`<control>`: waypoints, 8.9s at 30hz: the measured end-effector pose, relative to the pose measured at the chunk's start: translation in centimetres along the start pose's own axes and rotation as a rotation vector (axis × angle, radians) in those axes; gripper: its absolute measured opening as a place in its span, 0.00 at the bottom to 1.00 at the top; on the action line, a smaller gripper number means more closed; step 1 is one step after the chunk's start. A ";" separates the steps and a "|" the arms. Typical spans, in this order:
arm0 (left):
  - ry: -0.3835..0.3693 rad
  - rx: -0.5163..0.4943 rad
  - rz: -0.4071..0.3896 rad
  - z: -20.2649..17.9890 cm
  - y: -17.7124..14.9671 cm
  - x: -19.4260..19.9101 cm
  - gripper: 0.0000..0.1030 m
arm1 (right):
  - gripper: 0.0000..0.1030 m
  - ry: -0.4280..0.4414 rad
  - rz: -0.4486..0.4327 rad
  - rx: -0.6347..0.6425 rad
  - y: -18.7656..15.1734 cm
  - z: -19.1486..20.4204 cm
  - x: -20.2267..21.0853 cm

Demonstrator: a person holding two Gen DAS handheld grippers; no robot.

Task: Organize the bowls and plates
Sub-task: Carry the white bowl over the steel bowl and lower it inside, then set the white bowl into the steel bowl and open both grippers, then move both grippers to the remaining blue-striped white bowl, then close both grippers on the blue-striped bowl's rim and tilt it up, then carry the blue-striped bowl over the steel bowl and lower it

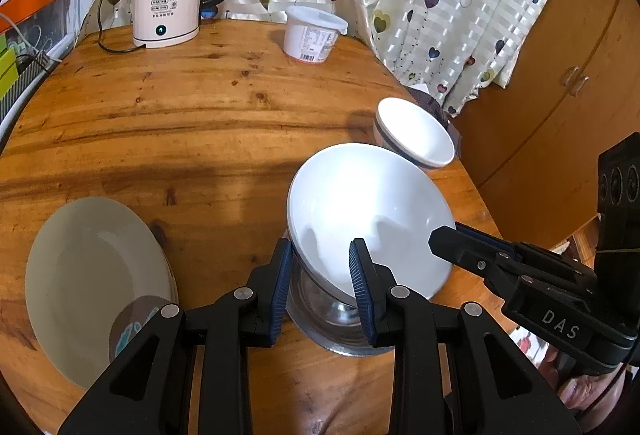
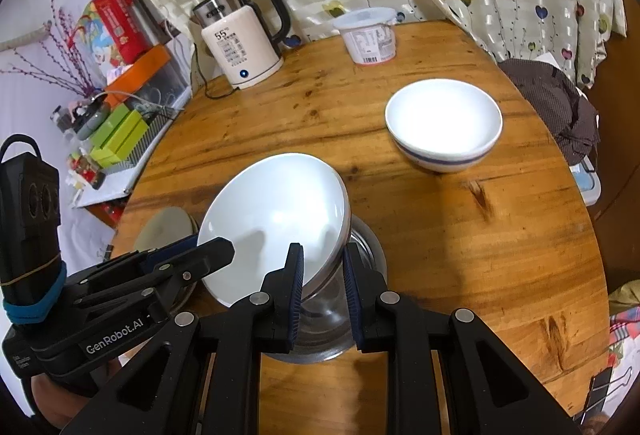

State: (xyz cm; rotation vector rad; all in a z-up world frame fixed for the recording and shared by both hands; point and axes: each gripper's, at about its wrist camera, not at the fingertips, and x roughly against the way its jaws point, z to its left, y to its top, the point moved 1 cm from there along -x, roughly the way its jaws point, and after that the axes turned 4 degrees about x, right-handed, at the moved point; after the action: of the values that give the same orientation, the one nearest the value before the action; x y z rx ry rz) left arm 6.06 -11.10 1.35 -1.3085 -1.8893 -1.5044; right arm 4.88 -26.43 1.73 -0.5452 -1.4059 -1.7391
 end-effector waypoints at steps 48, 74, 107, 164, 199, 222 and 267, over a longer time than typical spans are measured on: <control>-0.023 0.010 0.040 0.2 -1.4 -1.0 0.30 | 0.25 0.012 0.050 -0.007 -1.6 -1.2 -1.3; -0.038 0.007 0.012 0.4 -0.9 0.0 0.30 | 0.27 0.002 0.024 -0.009 -1.2 -1.4 -0.2; -0.032 -0.048 -0.029 -0.6 0.8 0.7 0.30 | 0.39 -0.013 -0.008 -0.013 0.2 -1.9 0.7; -0.100 -0.126 -0.004 -4.5 6.3 -2.4 0.30 | 0.42 -0.103 -0.066 -0.068 3.0 -5.8 1.7; -0.125 -0.114 0.195 -7.2 11.0 -13.4 0.30 | 0.31 -0.130 -0.038 -0.178 6.6 -14.2 -4.0; -0.118 -0.119 0.188 -7.8 11.2 -14.3 0.30 | 0.21 -0.115 -0.032 -0.173 6.9 -14.2 -4.8; -0.154 -0.108 0.099 -7.3 8.4 -5.7 0.30 | 0.21 -0.100 -0.115 -0.103 5.1 -8.4 2.5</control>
State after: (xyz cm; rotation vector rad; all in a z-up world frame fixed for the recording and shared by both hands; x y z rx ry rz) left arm 14.12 -20.22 4.07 -1.5842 -1.8265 -1.5124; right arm 8.83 -35.39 4.20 -0.6251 -1.4475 -1.9067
